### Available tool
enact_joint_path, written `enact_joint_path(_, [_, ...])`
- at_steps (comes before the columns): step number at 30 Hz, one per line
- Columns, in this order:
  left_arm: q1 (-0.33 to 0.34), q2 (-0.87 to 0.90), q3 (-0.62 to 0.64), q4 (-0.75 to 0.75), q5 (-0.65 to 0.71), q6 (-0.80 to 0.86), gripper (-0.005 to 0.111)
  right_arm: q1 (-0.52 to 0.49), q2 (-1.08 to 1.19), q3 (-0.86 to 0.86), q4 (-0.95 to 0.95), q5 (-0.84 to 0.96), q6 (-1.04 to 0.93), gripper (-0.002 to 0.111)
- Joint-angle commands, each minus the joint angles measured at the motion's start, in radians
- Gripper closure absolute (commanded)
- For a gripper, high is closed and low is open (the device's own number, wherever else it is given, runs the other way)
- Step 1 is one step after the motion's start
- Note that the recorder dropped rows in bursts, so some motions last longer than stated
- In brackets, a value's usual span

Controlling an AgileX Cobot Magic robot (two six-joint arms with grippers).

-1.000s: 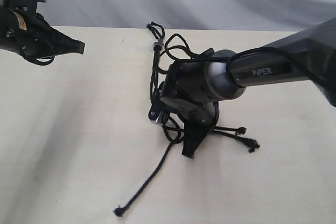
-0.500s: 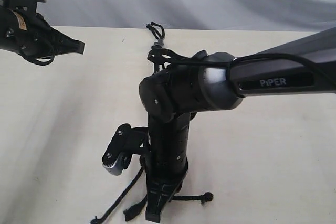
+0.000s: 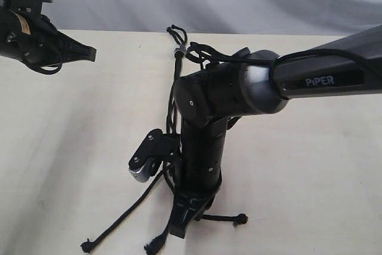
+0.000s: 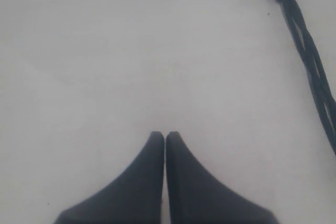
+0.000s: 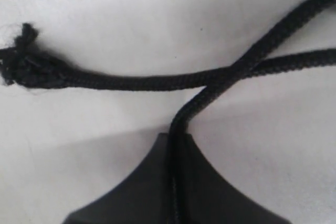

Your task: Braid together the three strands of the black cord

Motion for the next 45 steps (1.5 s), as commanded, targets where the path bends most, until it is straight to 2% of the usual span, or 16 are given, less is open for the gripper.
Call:
enact_joint_path(1, [0.002, -0.01, 0.006, -0.011, -0.004, -0.007, 0.105, -0.001, -0.008, 0.003, -0.015, -0.037, 0.025, 0.088])
enact_joint_path(4, [0.002, -0.01, 0.006, -0.011, -0.004, -0.007, 0.105, -0.001, -0.008, 0.003, -0.015, -0.035, 0.025, 0.058])
enact_joint_path(6, [0.002, -0.01, 0.006, -0.011, -0.004, -0.007, 0.105, -0.001, -0.011, 0.001, -0.015, -0.026, 0.025, 0.044])
enact_joint_path(8, [0.002, -0.01, 0.006, -0.011, -0.006, -0.007, 0.105, -0.001, -0.027, 0.001, -0.01, -0.006, 0.025, 0.037])
enact_joint_path(14, [0.002, -0.01, 0.006, -0.011, -0.008, -0.007, 0.105, -0.004, -0.199, 0.001, -0.035, -0.001, 0.09, 0.035])
enact_joint_path(25, [0.002, -0.01, 0.006, -0.011, -0.01, -0.007, 0.105, -0.004, -0.63, 0.043, -0.217, -0.079, 0.419, 0.035])
enact_joint_path(28, [0.002, -0.01, 0.006, -0.011, -0.01, -0.007, 0.105, -0.004, -0.727, 0.118, -0.22, -0.155, 0.453, 0.044])
enact_joint_path(35, [0.002, -0.01, 0.006, -0.011, -0.007, -0.007, 0.105, -0.004, -0.977, 0.373, -0.22, -0.381, 0.535, 0.107])
enact_joint_path(41, [0.002, -0.01, 0.006, -0.011, -0.007, -0.007, 0.105, -0.004, -1.196, 0.578, -0.22, -0.543, 0.552, 0.109])
enact_joint_path(45, [0.002, -0.01, 0.006, -0.011, -0.007, -0.007, 0.105, -0.004, -1.312, 0.682, -0.22, -0.58, 0.552, 0.109])
